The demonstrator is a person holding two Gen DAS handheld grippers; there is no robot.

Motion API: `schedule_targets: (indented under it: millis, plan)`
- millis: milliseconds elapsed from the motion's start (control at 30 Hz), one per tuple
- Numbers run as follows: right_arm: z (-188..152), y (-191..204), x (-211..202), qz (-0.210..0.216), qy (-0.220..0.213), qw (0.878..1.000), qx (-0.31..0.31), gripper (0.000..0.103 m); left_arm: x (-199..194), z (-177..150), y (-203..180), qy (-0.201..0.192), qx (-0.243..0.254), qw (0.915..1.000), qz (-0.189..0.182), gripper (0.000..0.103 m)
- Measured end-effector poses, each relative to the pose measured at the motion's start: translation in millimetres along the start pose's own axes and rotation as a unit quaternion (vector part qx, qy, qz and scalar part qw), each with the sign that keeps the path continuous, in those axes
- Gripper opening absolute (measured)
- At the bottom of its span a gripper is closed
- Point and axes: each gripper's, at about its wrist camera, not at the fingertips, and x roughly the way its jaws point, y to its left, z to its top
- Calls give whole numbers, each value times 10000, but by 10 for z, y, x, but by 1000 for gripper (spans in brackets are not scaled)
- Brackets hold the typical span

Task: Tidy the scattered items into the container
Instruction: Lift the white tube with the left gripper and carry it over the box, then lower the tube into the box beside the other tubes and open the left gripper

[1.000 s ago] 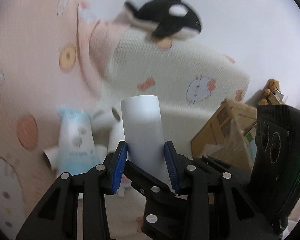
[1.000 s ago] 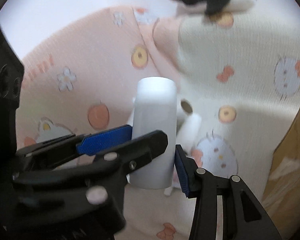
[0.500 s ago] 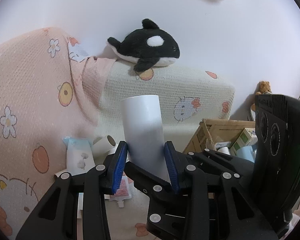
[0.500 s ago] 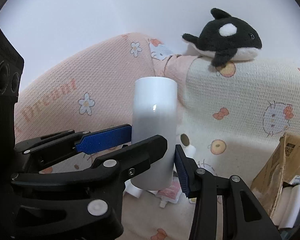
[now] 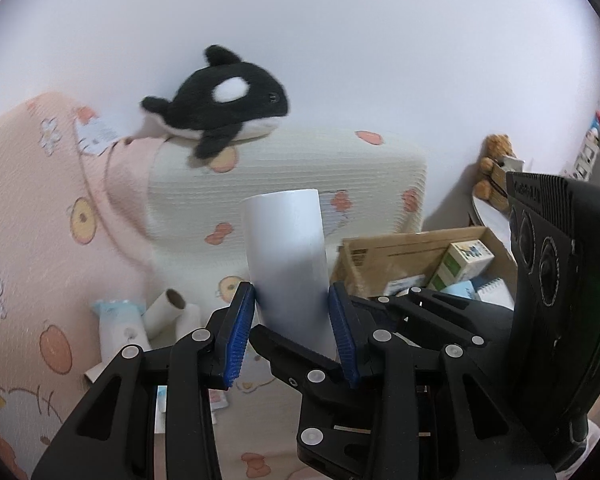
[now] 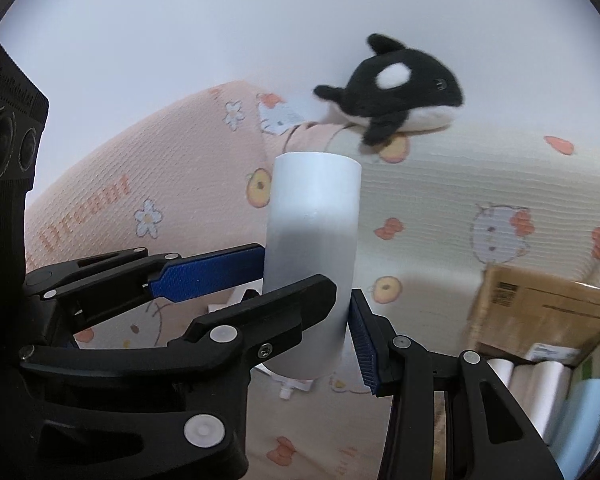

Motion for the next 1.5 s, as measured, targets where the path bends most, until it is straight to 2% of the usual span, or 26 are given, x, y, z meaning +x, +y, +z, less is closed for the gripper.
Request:
schedule_targets:
  millis: [133, 300, 467, 800, 967, 1133, 1500]
  plan:
    - [-29, -160, -105, -92, -34, 9998, 152, 42, 113, 27, -129, 168, 34, 9998, -143, 42]
    - [-131, -363, -141, -230, 334, 9986, 334, 42, 281, 12, -304, 479, 107, 9981, -372, 42]
    - [-170, -536, -271, -278, 374, 9982, 366, 42, 347, 54, -533, 545, 273, 9968, -508, 42]
    - [-275, -877, -371, -395, 710, 9952, 539, 42, 595, 40, -809, 982, 360, 9918, -732, 42]
    - [-414, -1007, -372, -324, 1035, 9918, 677, 42, 759, -51, -852, 1408, 227, 9853, -945, 42]
    - [-501, -1276, -404, 35, 1311, 9856, 1066, 42, 926, -63, -909, 1734, 82, 9766, -1270, 42]
    - [-548, -1707, -403, -208, 1627, 9779, 1293, 42, 1330, 30, -1279, 2290, 353, 9616, -1470, 41]
